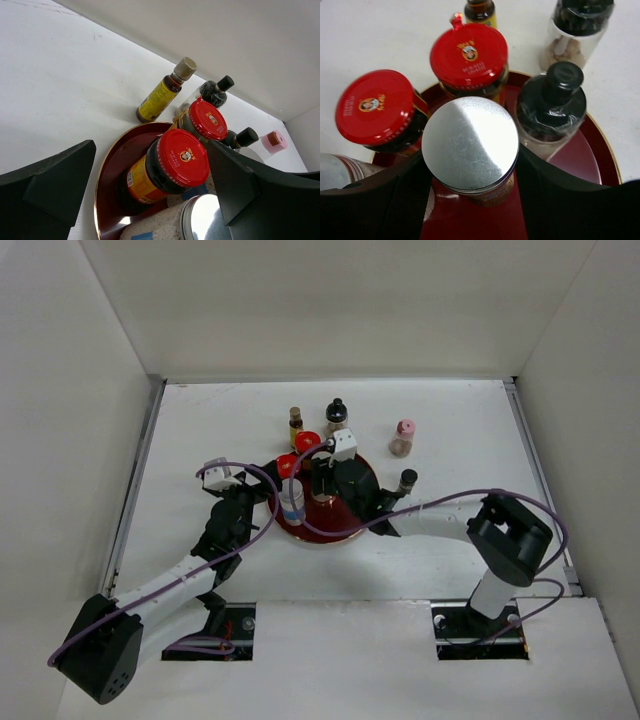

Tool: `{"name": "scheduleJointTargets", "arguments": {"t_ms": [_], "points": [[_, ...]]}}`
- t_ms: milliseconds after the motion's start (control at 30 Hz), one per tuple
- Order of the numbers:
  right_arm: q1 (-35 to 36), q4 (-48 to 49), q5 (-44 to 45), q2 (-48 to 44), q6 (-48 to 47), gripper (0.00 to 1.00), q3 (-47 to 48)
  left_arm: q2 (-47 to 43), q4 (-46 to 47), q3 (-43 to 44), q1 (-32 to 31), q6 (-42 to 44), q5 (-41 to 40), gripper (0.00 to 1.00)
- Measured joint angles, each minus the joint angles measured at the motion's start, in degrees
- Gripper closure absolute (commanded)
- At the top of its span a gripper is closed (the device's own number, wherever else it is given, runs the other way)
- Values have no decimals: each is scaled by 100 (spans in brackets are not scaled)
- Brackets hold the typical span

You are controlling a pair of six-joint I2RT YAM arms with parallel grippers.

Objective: Organize the condiment bottles

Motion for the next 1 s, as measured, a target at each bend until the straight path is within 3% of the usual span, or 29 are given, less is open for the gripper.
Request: {"name": "scheduleJointTargets", "arguments": {"t_ms": [100,367,533,667,767,867,933,1000], "points": [[46,127,0,122,-22,39,105,9,4,-2,0,-2,0,3],[146,393,50,136,-22,18,109,72,7,-9,39,-4,0,3],[153,483,68,15,-22,16,85,72,7,-11,39,-7,0,4],[153,472,59,-487,-20,26,9,72,7,-11,39,-7,0,4],[92,476,-125,-970,74,49,-22,74,7,-11,55,-7,-2,4],[-199,382,-568,-1235,291,64,76,72,4,-13,74,-7,-2,4],[-564,160,-780,-1174,433,64,352,72,4,-13,74,-9,-4,4],[-931,-52,-863,-990,527,52,686,72,7,-13,74,-9,-4,4]]}}
